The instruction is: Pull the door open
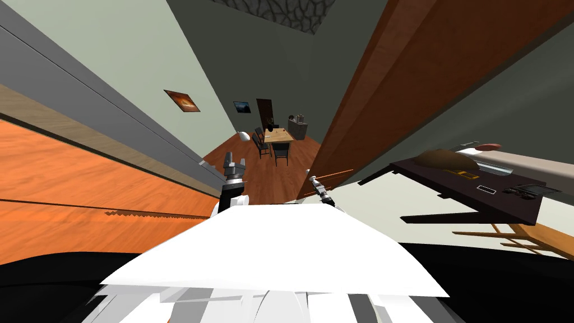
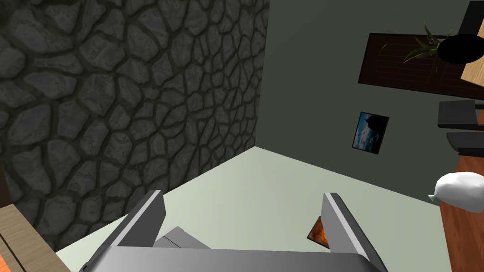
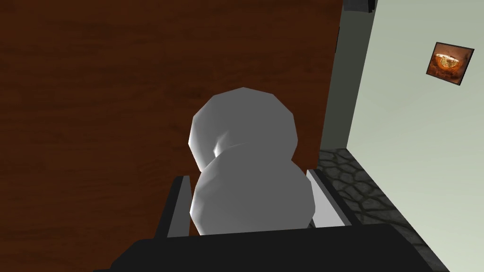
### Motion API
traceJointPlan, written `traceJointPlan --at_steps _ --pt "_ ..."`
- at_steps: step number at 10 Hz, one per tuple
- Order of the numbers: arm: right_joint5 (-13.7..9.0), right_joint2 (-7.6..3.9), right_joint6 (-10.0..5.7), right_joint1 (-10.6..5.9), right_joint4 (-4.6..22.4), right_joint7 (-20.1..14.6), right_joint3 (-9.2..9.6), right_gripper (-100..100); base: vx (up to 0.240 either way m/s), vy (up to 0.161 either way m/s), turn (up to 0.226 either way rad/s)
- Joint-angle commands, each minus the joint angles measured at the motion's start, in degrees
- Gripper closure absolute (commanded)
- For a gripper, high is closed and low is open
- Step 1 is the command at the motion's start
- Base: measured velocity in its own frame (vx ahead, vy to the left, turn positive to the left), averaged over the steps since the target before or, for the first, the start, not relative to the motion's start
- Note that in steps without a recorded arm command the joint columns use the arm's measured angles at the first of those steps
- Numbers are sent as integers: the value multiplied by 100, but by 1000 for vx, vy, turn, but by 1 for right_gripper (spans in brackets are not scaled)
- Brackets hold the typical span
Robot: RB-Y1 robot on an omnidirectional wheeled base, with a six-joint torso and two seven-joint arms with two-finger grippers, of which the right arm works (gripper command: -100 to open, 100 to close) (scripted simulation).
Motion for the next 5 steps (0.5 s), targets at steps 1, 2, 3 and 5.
traceJointPlan --at_steps 1,2,3,5 --pt "11 26 -7 16 5 -2 23 100 0 0 0" --pt "-13 4 4 -12 14 -163 -1 100 -9 -7 26" --pt "-21 6 6 -18 21 -246 -1 100 -16 -6 28" --pt "-49 15 13 -44 48 -544 -4 100 -23 -5 37"
